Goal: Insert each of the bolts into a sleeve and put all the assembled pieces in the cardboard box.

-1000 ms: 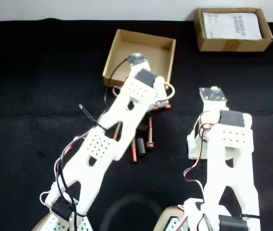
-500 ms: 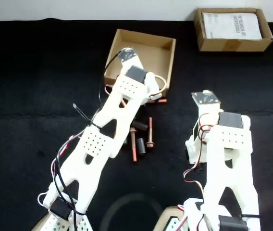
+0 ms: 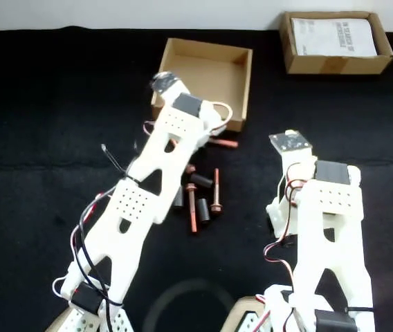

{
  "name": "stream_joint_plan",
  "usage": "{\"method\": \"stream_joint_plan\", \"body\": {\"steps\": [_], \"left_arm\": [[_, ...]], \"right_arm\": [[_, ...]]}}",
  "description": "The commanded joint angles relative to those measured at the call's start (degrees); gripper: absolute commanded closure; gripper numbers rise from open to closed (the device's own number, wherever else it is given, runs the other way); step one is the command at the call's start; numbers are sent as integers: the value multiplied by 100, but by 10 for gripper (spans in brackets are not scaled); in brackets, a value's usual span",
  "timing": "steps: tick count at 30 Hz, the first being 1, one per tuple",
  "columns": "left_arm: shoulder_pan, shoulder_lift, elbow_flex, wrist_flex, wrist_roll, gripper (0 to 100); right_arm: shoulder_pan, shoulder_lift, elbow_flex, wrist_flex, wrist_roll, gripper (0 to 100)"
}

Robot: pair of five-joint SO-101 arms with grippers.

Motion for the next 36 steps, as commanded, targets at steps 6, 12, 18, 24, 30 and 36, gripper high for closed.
{"method": "stream_joint_plan", "body": {"steps": [6, 12, 18, 24, 30, 36], "left_arm": [[-171, 242, 40, -413, -26, 990], [-31, 233, 40, -396, -316, 992], [277, -110, -646, 193, -1354, 992], [743, -690, -1596, 1029, -2699, 992], [901, -1666, -1560, 1327, -3701, 992], [848, -2782, -1525, 1345, -4343, 992]], "right_arm": [[-22, -136, -66, -22, 255, 991], [-22, -198, -66, -198, 211, 991], [-75, -198, -470, -796, 237, 991], [-479, -207, -576, -1763, 202, 991], [-1165, -840, -673, -2220, -1196, 991], [-1552, -2413, 101, -2387, -1820, 991]]}}
